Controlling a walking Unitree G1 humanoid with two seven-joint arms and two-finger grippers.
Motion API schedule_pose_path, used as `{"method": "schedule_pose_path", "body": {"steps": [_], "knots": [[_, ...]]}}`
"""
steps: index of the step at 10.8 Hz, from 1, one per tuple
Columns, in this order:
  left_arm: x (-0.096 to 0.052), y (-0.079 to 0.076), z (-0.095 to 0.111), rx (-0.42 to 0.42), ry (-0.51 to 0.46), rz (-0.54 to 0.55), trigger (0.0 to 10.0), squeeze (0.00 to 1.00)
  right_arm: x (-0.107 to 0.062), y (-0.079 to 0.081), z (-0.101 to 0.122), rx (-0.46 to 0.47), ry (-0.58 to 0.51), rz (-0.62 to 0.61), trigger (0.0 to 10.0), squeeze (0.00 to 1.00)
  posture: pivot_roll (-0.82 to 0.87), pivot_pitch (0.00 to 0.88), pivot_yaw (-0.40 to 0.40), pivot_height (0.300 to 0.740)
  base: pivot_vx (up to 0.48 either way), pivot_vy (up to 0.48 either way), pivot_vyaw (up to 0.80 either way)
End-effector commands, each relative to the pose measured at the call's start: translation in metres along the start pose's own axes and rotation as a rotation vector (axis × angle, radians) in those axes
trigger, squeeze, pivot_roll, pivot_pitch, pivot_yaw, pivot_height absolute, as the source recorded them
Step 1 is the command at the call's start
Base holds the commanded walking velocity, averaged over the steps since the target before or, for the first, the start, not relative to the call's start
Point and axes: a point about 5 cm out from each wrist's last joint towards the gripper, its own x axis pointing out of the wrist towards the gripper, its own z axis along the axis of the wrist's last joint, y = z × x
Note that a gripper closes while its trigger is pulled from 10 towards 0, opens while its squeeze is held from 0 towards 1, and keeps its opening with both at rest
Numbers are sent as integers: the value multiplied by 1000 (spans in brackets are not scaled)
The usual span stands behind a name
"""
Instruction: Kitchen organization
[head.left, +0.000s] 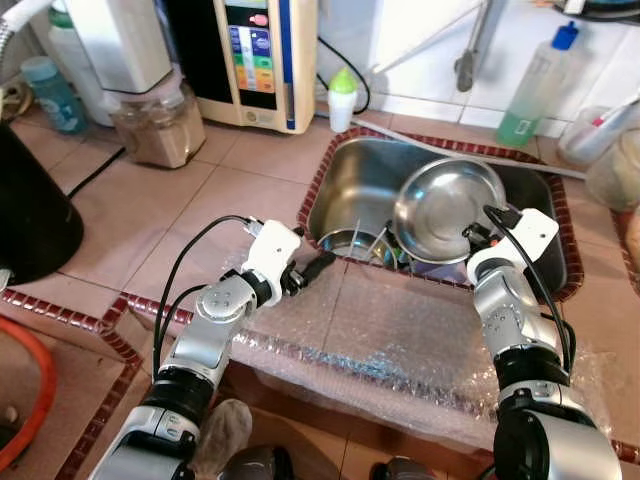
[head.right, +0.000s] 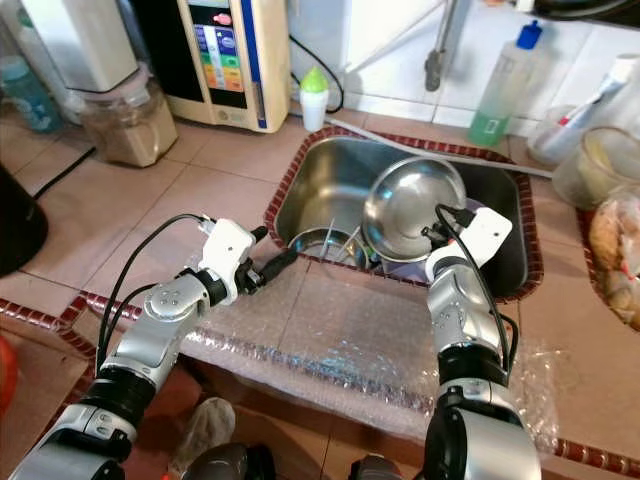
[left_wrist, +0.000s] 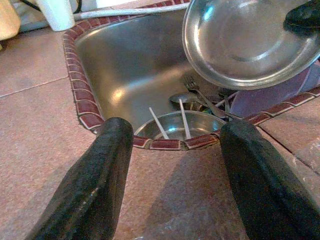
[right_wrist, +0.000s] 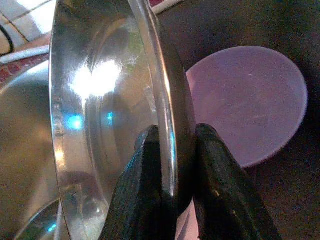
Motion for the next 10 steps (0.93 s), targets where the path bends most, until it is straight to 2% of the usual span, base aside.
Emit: {"method": "schedule_pose_path", "body": {"steps": [1,2,5,8,9,10], "knots": [[-1,0,-3,30,39,-26,10000,1000,-2,0,-21,-10,87,-25,10000,204,-121,18,48,740,0,0,0],[1,0,0,42,40,-27,10000,1000,-2,3,-25,-6,95,-19,10000,1000,-121,18,48,740,0,0,0],[7,7,9,54,21,1,10000,1000,-4,8,-35,-6,112,-10,10000,1000,-121,11,55,740,0,0,0],[12,10,12,40,16,33,10000,1000,-8,-3,-35,2,87,-14,10000,1000,-133,3,59,740,0,0,0],[12,8,10,38,20,34,10000,1000,-8,-3,-35,-11,84,4,10000,1000,-134,0,58,740,0,0,0],[12,6,7,33,25,36,10000,1000,-9,-7,-36,-95,81,12,10000,1000,-134,0,60,740,0,0,0]]}}
